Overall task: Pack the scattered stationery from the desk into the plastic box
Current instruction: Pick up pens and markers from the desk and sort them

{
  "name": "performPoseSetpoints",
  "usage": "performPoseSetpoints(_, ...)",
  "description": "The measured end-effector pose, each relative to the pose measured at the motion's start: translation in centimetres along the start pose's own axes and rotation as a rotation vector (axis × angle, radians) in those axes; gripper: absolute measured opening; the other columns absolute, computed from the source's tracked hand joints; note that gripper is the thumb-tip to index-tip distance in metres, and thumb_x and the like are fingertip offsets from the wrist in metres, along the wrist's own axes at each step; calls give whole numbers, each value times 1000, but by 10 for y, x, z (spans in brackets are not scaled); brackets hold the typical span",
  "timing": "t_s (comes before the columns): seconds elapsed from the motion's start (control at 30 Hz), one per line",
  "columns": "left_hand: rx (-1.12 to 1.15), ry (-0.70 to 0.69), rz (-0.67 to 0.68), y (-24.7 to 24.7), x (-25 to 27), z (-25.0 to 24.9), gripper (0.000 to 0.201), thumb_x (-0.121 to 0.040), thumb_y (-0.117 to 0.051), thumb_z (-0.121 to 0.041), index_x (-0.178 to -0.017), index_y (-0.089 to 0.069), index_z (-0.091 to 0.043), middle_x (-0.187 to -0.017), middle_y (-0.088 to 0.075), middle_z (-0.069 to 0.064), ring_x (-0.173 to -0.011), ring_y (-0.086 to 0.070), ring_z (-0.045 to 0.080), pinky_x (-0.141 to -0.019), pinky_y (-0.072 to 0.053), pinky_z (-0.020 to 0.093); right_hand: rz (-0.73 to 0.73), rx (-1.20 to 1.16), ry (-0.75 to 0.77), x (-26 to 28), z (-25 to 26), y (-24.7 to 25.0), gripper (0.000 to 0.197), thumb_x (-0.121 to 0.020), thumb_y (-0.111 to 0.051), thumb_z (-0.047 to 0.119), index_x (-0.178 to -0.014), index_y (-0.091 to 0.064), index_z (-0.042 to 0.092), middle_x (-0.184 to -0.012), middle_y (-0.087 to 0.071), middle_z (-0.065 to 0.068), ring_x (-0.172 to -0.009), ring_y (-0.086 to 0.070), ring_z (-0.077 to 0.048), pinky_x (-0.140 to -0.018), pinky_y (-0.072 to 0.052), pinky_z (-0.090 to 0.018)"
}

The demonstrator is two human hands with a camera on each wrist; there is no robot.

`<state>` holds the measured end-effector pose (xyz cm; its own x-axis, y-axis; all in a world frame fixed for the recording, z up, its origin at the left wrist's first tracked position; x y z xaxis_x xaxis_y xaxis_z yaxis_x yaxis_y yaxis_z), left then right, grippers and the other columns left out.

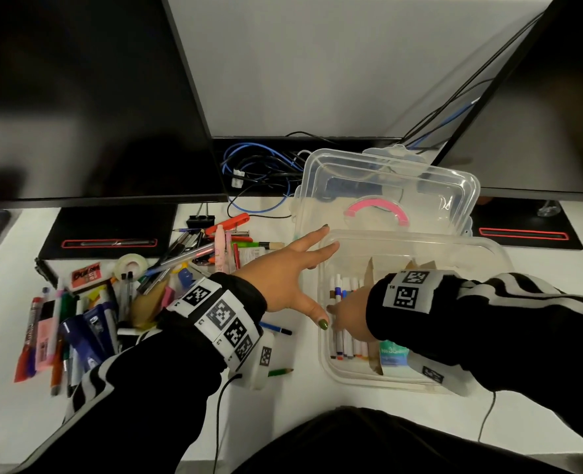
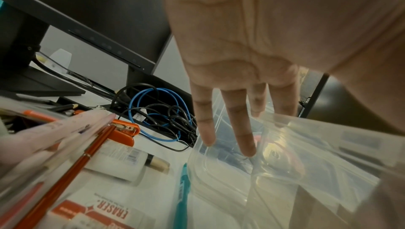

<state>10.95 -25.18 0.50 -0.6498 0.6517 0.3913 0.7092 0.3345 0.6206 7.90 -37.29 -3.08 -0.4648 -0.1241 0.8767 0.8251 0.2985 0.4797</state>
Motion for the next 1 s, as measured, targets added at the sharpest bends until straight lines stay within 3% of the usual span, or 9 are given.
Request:
performPoseSetpoints(0.1,38,25,-36,-5,1,3,107,-62,-83,-41,-145,-15,-45,-151,12,-30,-135,-26,-1,-110,-27,23,9,36,45,10,0,4,50,-104,-28,23,-148,-19,2,-153,-25,-15,-140,-26,-27,-107,-25,-29)
performPoseSetpoints(0.2,54,30,-78,-7,10,1,101,-67,-80,-40,-144,-16,-46,-152,5,-29,-127,-34,-5,-105,-30,21,-44,-16,80,34,-2,18,48,-103,-29,20,-149,-22,9,-153,-27,-8,-140,-26,-22,-107,-19,-25)
performPoseSetpoints(0.4,40,141,-313,-2,40,11,65,-87,-61,-41,-141,-25,-49,-145,-34,-18,-110,-51,0,-94,-44,23,-239,-80,139,65,-9,42,38,-98,-41,26,-131,-53,11,-133,-53,-3,-122,-47,-20,-100,-34,-25)
performPoseSetpoints(0.5,-35,272,-409,3,62,25,46,-90,-56,-36,-133,-42,-46,-135,-44,-16,-100,-54,0,-80,-42,17,-365,-141,166,76,-7,50,34,-96,-44,28,-119,-61,8,-117,-62,-6,-99,-54,-19,-81,-39,-25)
performPoseSetpoints(0.57,-35,352,-464,5,82,33,38,-91,-55,-31,-127,-50,-42,-128,-51,-15,-98,-55,2,-82,-42,19,-426,-224,194,82,-4,52,28,-94,-48,28,-109,-64,9,-97,-65,-5,-84,-56,-18,-69,-42,-26)
performPoseSetpoints(0.63,-10,410,-509,7,102,42,35,-92,-53,-27,-125,-53,-40,-124,-56,-14,-102,-56,5,-88,-43,23,-488,-332,244,88,3,54,19,-91,-53,24,-100,-65,13,-82,-65,-1,-76,-64,-20,-68,-51,-29)
performPoseSetpoints(0.7,-4,457,-548,5,120,52,34,-93,-52,-23,-124,-55,-37,-121,-59,-13,-102,-56,5,-89,-42,21,-569,-385,309,93,13,57,11,-89,-56,21,-93,-66,18,-74,-60,6,-72,-65,-18,-71,-52,-28)
performPoseSetpoints(0.8,-50,509,-578,3,140,67,32,-93,-52,-21,-122,-58,-33,-115,-62,-12,-95,-55,3,-85,-40,19,-666,-400,385,96,34,62,6,-87,-59,18,-89,-63,23,-79,-56,8,-76,-56,-12,-63,-42,-18)
performPoseSetpoints(1.0,-11,607,-595,-8,172,111,31,-86,-61,-13,-115,-63,-26,-113,-61,-4,-99,-59,9,-91,-47,29,-622,-398,425,80,82,62,10,-88,-59,15,-86,-60,24,-73,-51,12,-77,-55,-12,-70,-43,-20)
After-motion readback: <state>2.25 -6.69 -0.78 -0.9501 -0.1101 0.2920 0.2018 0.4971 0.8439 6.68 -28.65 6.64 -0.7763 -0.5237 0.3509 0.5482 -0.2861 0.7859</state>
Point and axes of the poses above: each hand's wrist, its own x-axis away from the middle knuckle, its own y-axis out of the back of the hand, z = x × y, the point moved 4 cm from there along -x, towards the middle knuckle
